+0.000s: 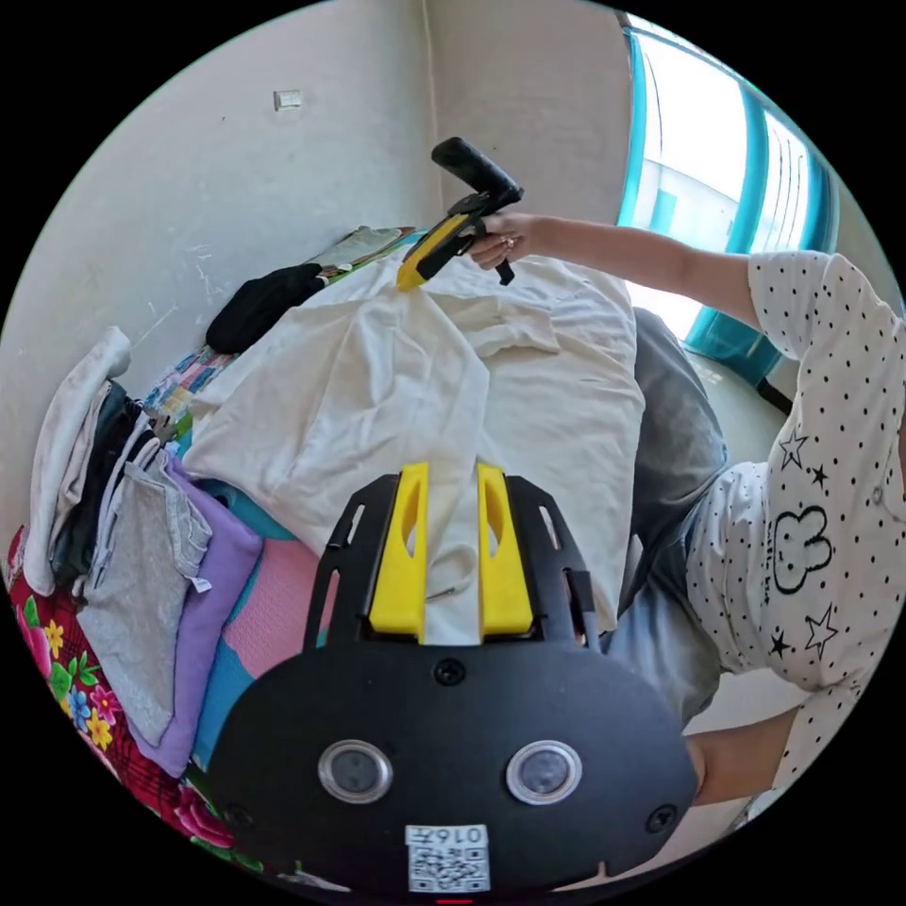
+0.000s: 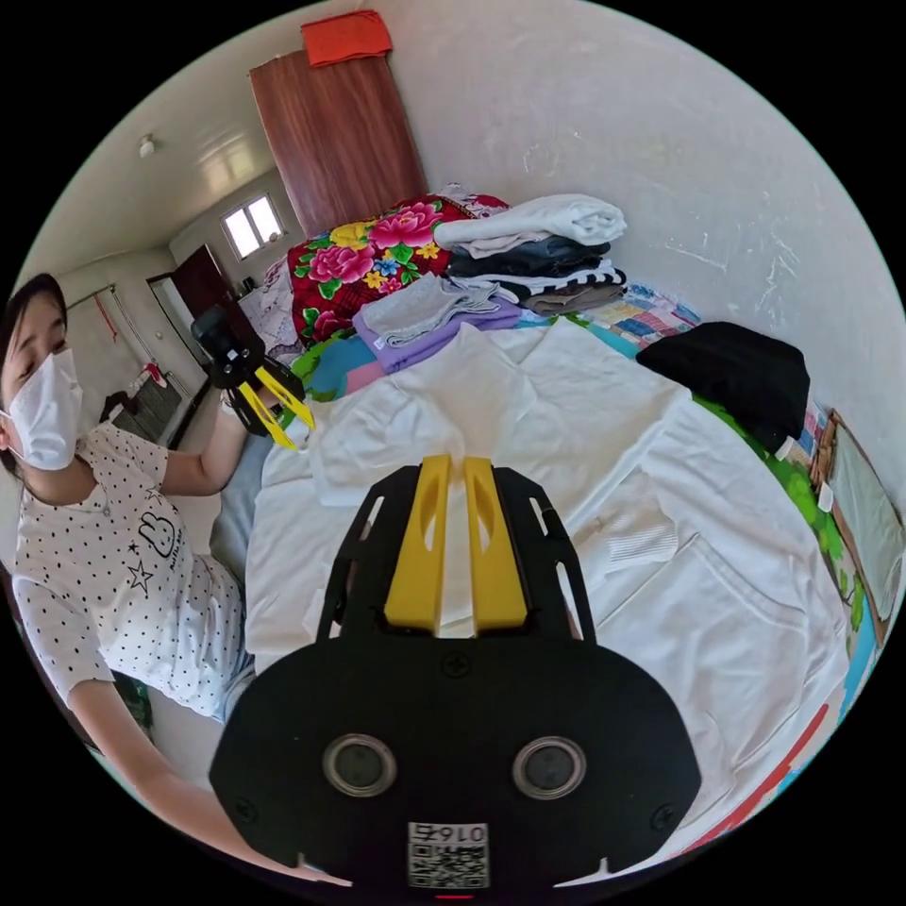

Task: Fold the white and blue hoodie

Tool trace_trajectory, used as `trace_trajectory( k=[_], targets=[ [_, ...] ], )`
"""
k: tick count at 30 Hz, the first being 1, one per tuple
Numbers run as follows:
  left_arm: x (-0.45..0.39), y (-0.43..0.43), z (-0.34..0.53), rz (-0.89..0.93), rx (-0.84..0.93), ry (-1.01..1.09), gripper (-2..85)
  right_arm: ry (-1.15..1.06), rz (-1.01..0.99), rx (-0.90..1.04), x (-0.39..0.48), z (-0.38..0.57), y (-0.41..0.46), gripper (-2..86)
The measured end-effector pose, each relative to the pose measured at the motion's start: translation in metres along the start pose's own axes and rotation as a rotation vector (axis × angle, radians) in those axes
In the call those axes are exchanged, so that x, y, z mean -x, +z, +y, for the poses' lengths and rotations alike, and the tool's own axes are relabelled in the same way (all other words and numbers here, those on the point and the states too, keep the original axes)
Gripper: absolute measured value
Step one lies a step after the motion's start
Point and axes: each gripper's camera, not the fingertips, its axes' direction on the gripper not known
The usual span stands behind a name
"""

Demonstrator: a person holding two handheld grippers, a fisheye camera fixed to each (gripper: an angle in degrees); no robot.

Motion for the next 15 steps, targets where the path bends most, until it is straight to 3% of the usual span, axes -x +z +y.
trace_trajectory(
  k=[6,11,15],
  targets=[
    [-0.003,0.030,-0.009,-0.019,0.115,0.051,8.7,0.014,-0.033,-0.017,0.000,-0.016,0.004,2.2],
    [0.017,0.020,0.001,0.051,0.101,-0.006,7.4,-0.025,0.063,0.151,0.013,-0.037,0.022,4.7],
    [0.031,0.008,0.011,0.010,0.025,-0.065,7.2,-0.044,0.130,0.103,0.022,-0.068,0.011,5.8]
  ],
)
